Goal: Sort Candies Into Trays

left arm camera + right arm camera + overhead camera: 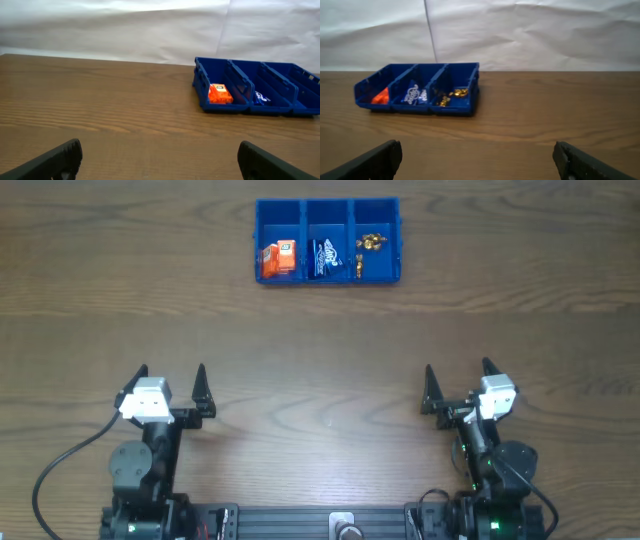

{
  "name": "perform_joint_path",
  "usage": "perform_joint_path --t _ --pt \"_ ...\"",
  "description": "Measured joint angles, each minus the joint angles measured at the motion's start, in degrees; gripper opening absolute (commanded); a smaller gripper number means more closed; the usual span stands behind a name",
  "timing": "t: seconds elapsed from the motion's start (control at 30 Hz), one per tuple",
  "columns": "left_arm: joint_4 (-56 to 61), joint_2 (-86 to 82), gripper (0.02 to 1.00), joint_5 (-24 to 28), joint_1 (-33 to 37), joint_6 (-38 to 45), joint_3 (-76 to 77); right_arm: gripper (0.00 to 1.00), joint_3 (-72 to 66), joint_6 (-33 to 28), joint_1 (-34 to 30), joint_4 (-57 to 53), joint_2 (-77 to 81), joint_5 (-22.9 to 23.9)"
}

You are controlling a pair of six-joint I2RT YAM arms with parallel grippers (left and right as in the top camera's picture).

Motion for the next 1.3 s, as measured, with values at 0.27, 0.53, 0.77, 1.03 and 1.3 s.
perform_joint_path --t 0.27,0.53,0.77,1.03,1.3 --pt "0.00 0.00 0.998 0.00 0.00 0.00 0.00 0.998 0.00 -1.53 2.40 -0.46 0.00 6.10" --pt "0.00 0.00 0.998 0.00 0.00 0.00 0.00 0.998 0.00 -1.57 2.40 -0.61 0.00 7.78" --pt "0.00 0.00 0.996 0.02 0.00 0.00 0.00 0.998 0.00 -1.57 2.40 -0.61 0.00 7.82" --pt "0.00 0.00 0.998 0.00 0.00 0.00 0.00 0.998 -0.02 -1.57 2.40 -0.61 0.00 7.82" --pt "0.00 0.00 0.998 0.00 0.00 0.00 0.00 0.998 -0.02 -1.57 2.43 -0.63 0.00 7.82"
